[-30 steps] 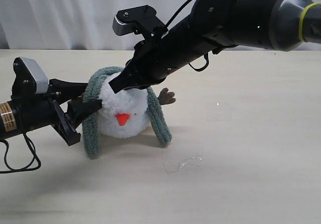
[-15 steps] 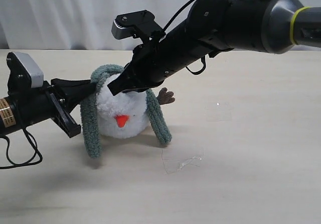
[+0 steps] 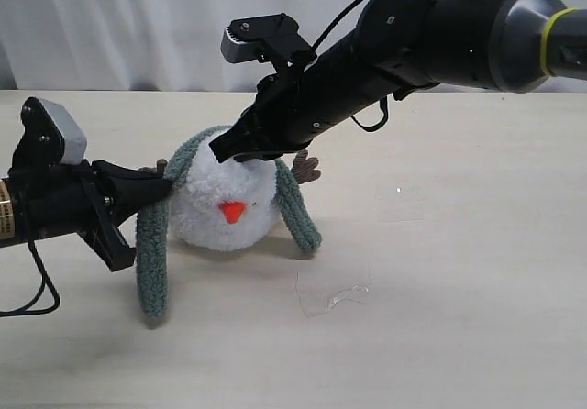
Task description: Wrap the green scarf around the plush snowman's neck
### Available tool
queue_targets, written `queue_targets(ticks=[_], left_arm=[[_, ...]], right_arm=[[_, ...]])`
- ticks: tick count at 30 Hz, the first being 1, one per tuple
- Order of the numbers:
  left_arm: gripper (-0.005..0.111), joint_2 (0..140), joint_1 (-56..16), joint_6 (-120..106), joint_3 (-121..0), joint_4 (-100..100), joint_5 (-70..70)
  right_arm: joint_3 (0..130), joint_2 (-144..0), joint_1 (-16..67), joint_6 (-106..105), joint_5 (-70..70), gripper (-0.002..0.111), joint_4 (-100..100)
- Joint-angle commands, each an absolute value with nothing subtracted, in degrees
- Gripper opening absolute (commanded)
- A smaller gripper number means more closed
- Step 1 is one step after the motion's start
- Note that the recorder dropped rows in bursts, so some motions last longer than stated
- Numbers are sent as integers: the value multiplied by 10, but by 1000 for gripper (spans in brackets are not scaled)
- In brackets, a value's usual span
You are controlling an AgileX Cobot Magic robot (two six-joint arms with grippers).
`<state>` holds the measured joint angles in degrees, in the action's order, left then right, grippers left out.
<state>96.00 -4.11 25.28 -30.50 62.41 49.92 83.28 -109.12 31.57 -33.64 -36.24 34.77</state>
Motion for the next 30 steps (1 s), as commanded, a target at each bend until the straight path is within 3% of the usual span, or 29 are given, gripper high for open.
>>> queue_targets(ticks=[1,11,16,30], left_arm=[[0,955,-44,304,-308,634,489],[0,983,-130,317,-348,588,375],[0,990,-134,302,-368,511,312],[0,1023,-134,349,-375,567,360]], right_arm=[[832,-1098,312,-336,-363,4,340],[832,-1098,313,-336,-372,4,340],[832,-1098,313,-336,-375,4,339],[832,-1098,313,-337,-375,4,339]])
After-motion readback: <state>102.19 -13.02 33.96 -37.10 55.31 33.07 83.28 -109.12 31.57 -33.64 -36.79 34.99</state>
